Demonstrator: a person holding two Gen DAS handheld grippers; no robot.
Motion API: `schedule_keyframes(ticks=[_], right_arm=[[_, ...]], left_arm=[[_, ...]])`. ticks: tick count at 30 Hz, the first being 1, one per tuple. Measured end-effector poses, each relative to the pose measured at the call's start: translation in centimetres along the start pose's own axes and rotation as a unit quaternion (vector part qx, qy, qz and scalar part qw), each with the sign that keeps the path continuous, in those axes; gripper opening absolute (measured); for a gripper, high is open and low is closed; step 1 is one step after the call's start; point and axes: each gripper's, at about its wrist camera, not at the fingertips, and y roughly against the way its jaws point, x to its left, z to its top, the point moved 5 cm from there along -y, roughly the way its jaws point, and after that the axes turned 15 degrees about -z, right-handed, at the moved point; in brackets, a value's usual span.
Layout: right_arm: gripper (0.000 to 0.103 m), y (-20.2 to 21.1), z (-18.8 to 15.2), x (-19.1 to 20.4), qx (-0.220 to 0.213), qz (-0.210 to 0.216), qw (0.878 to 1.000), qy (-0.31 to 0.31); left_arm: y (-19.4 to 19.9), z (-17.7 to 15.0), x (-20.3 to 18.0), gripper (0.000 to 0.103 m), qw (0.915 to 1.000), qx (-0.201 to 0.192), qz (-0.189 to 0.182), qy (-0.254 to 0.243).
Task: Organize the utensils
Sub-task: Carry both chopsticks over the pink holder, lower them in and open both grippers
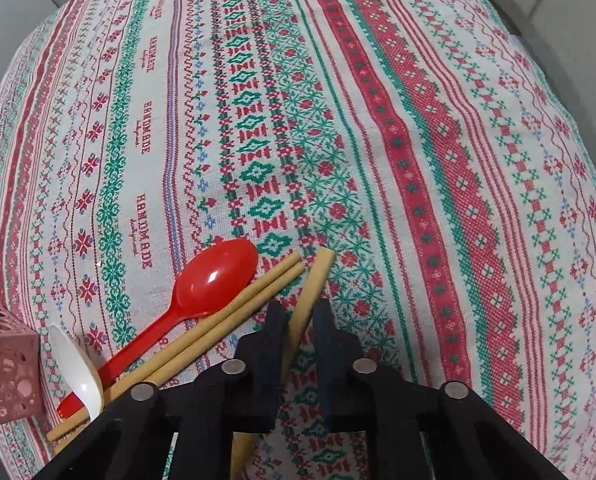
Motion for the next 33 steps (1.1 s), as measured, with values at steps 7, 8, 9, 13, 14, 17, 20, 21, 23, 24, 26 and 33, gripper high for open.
schedule_keyframes(ticks=[7, 8, 9, 13, 14, 17, 20, 21, 23, 24, 26, 33], right_arm=[[0.007, 3.3, -0.8, -1.4, -0.025, 0.050, 0.998, -0.016], [0.007, 4.2, -0.9, -1.6, -0.031, 0.064, 0.997, -0.020], [0.006, 5.0, -1.0, -1.6, -0.037, 0.071, 0.997, -0.022], [0.006, 8.4, -1.4, -1.9, -0.068, 0.097, 0.993, -0.026], [0.006, 9.2, -1.5, -2.0, -0.075, 0.103, 0.991, -0.026], [0.006, 11.9, -1.6, -2.1, -0.106, 0.120, 0.987, -0.031], [0.006, 14.9, -2.0, -2.2, -0.140, 0.129, 0.981, -0.031], [0.006, 16.0, -2.1, -2.1, -0.154, 0.133, 0.979, -0.030], [0.006, 17.7, -2.2, -1.9, -0.175, 0.136, 0.975, -0.026], [0.006, 18.9, -2.4, -1.8, -0.192, 0.137, 0.972, -0.023], [0.006, 21.0, -2.5, -1.5, -0.220, 0.138, 0.965, -0.019], [0.006, 27.7, -3.0, -0.8, -0.308, 0.156, 0.938, -0.020]], left_arm=[[2.1, 0.5, 0.2, 0.006, 0.9994, -0.032, -0.003, 0.008], [2.4, 0.8, 0.2, 0.006, 0.9993, -0.037, -0.003, 0.010], [2.9, 1.0, 0.2, 0.006, 0.9990, -0.044, -0.004, 0.010], [4.8, 1.7, 0.4, 0.006, 0.9974, -0.070, -0.005, 0.014], [5.3, 1.9, 0.4, 0.006, 0.9968, -0.079, -0.003, 0.015], [6.9, 2.4, 0.2, 0.006, 0.9944, -0.104, -0.001, 0.016], [8.6, 2.8, 0.0, 0.006, 0.9916, -0.129, 0.000, 0.013], [9.4, 3.0, -0.1, 0.006, 0.9899, -0.141, 0.003, 0.011], [10.6, 3.4, -0.2, 0.006, 0.9867, -0.162, 0.005, 0.009], [11.5, 3.6, -0.2, 0.006, 0.9844, -0.176, 0.007, 0.009], [12.8, 4.0, 0.0, 0.006, 0.9799, -0.199, 0.012, 0.009], [16.7, 5.0, 0.7, 0.006, 0.9636, -0.265, 0.034, 0.012]])
